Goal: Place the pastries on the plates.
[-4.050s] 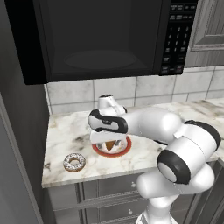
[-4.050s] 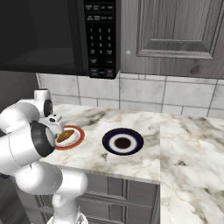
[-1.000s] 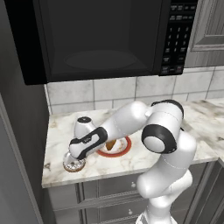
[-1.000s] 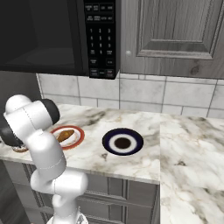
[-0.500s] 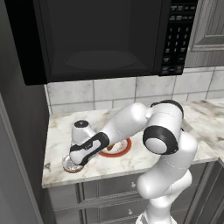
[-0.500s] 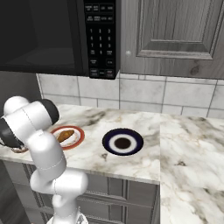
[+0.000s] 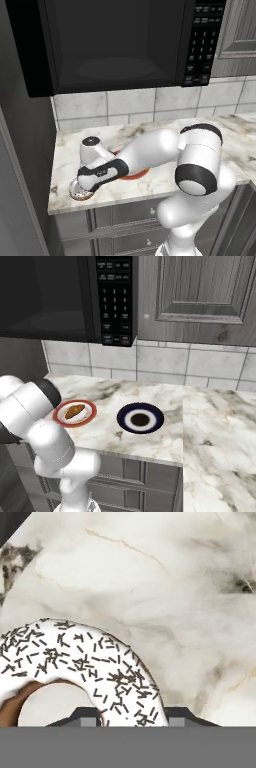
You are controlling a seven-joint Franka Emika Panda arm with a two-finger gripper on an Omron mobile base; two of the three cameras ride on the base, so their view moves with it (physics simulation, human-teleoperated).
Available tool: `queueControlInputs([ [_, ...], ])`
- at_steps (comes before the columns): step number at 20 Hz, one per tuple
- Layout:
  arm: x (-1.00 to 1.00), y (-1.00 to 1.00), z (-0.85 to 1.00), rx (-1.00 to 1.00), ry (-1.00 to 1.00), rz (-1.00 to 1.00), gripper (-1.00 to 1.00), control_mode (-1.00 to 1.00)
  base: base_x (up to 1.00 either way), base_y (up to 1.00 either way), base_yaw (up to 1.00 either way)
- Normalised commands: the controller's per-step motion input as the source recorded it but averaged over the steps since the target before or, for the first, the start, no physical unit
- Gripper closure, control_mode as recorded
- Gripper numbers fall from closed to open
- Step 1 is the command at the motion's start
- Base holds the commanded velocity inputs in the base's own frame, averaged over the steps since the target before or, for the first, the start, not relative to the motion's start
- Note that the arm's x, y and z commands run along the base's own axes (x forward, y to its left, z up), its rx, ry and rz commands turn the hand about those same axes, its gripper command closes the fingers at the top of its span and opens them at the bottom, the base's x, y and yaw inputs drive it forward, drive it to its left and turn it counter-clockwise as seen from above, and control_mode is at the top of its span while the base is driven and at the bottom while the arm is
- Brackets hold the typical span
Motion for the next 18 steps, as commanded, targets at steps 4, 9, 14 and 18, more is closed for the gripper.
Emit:
queueControlInputs([
  [4,0.16,-0.12,1.0,-0.02,0.0,0.0,1.0,-1.0,0.0,0.0,0.0],
  [9,0.03,-0.47,0.61,-0.07,0.0,0.0,1.0,-1.0,0.0,0.0,0.0],
  [14,0.0,-0.63,0.05,-0.08,0.0,0.0,1.0,-1.0,0.0,0.0,0.0],
  [18,-0.03,-0.56,0.04,-0.08,0.0,0.0,1.0,-1.0,0.0,0.0,0.0],
])
